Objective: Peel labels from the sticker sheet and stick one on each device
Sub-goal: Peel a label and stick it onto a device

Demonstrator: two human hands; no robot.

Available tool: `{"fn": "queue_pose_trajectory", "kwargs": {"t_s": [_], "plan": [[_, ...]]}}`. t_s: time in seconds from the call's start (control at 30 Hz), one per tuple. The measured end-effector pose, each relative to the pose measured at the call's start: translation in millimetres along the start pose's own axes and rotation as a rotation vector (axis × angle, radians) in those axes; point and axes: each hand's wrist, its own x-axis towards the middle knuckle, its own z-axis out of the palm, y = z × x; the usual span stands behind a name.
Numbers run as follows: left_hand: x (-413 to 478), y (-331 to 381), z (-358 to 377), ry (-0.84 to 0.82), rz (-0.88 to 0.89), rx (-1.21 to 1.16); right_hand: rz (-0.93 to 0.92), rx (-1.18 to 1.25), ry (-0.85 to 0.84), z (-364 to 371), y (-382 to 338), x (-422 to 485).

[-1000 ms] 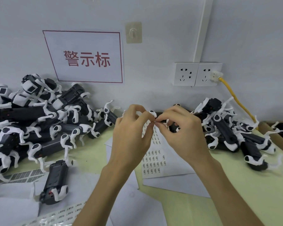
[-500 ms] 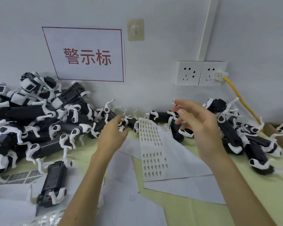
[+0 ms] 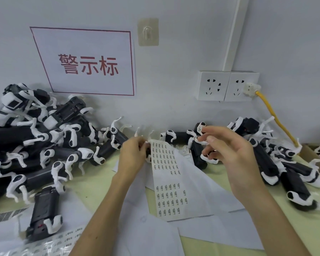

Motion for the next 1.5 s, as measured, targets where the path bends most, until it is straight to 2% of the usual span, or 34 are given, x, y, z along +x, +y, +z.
{"fn": "queue_pose_trajectory", "kwargs": {"t_s": [0.2, 0.33, 0.47, 0.53, 0.6, 0.7, 0.83, 0.9, 1.0, 1.03, 1.07, 1.13, 1.2, 1.27, 1.37, 1.5], "plan": [[6, 29, -38, 0.166, -0.102, -0.307, 0.011, 0.010, -0.026, 5, -1, -2], [-1, 65, -67, 0.184, -0.302, -0.744, 0.016, -0.008, -0.037, 8, -4, -4], [-22, 110, -98, 0.086, -0.488, -1.493, -0.023, -0.067, -0.018, 13, -9, -6], [-35, 130, -110, 0.020, -0.564, -1.771, -0.087, -0.088, -0.012, 15, -16, -8], [-46, 149, -120, -0.112, -0.623, -1.924, -0.170, -0.097, -0.021, 17, -25, -11], [-62, 166, -123, -0.310, -0.667, -1.993, -0.248, -0.061, -0.021, 16, -38, -13], [-76, 169, -123, -0.363, -0.650, -1.930, -0.336, 0.047, 0.012, 13, -52, -15], [-77, 162, -121, -0.277, -0.556, -1.627, -0.354, 0.095, 0.038, 9, -57, -15], [-73, 146, -120, 0.039, -0.367, -1.071, -0.289, 0.125, 0.041, -4, -65, -12], [-72, 141, -123, 0.115, -0.260, -0.950, -0.246, 0.106, 0.029, -10, -67, -11], [-72, 137, -128, 0.111, -0.119, -0.843, -0.198, 0.083, 0.000, -15, -69, -11], [-77, 135, -134, -0.105, 0.154, -0.673, -0.107, 0.049, -0.106, -23, -72, -11], [-84, 138, -132, -0.351, 0.280, -0.532, -0.053, 0.029, -0.223, -28, -73, -10], [-90, 142, -123, -0.510, 0.279, -0.459, -0.041, 0.020, -0.274, -27, -74, -10], [-96, 148, -112, -0.718, 0.240, -0.474, -0.066, -0.015, -0.250, -26, -78, -12], [-97, 150, -116, -0.852, 0.217, -0.475, -0.044, -0.115, -0.347, -34, -82, -13]]}}
